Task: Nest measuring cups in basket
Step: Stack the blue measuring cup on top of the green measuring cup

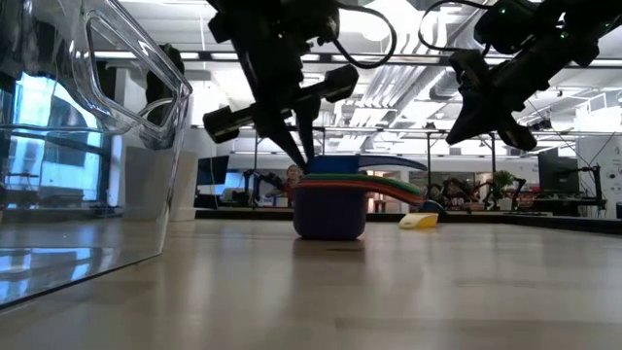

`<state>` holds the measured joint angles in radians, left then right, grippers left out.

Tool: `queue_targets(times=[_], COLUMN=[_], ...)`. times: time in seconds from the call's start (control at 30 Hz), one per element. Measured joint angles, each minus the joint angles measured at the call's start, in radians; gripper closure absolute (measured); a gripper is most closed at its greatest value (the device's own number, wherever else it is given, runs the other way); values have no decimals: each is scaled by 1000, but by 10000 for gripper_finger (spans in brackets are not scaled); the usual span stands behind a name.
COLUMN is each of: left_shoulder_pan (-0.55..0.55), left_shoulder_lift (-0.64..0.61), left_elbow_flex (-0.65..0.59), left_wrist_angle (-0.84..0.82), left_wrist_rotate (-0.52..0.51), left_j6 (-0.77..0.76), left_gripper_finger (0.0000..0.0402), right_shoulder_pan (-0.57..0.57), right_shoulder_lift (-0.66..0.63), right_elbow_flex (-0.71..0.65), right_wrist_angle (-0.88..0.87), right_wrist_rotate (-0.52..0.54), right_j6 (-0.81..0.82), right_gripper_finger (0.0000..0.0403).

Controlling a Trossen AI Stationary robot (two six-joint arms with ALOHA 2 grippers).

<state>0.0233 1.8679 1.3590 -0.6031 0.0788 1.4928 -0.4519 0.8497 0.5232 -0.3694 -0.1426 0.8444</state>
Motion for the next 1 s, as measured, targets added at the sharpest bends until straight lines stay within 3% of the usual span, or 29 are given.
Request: queue_targets(times=[0.27,0.57,0.73,0.87,1.0], left_shoulder_pan=[1,11,12,27,63], left_shoulder_lift=[-1,-1,-25,-76,-140], left_elbow_flex=[0,0,0,0,0], left_wrist_angle=[55,47,33,4,-46], left_wrist_rotate=[-2,-7,-116,-133,-120], left_j6=[-38,-139,-139,-193,-314], left_gripper_finger=[368,293,263,263,288], right_shoulder_pan=[0,0,0,3,23], right_shoulder_lift=[0,0,0,17,68], right_elbow_flex=[0,0,0,0,0], right_wrist_angle=[0,0,0,-7,0], right_wrist_rotate=[8,2,-50,-99,-99], right_j6=[1,11,11,11,11], right_gripper_finger=[403,403,403,403,403])
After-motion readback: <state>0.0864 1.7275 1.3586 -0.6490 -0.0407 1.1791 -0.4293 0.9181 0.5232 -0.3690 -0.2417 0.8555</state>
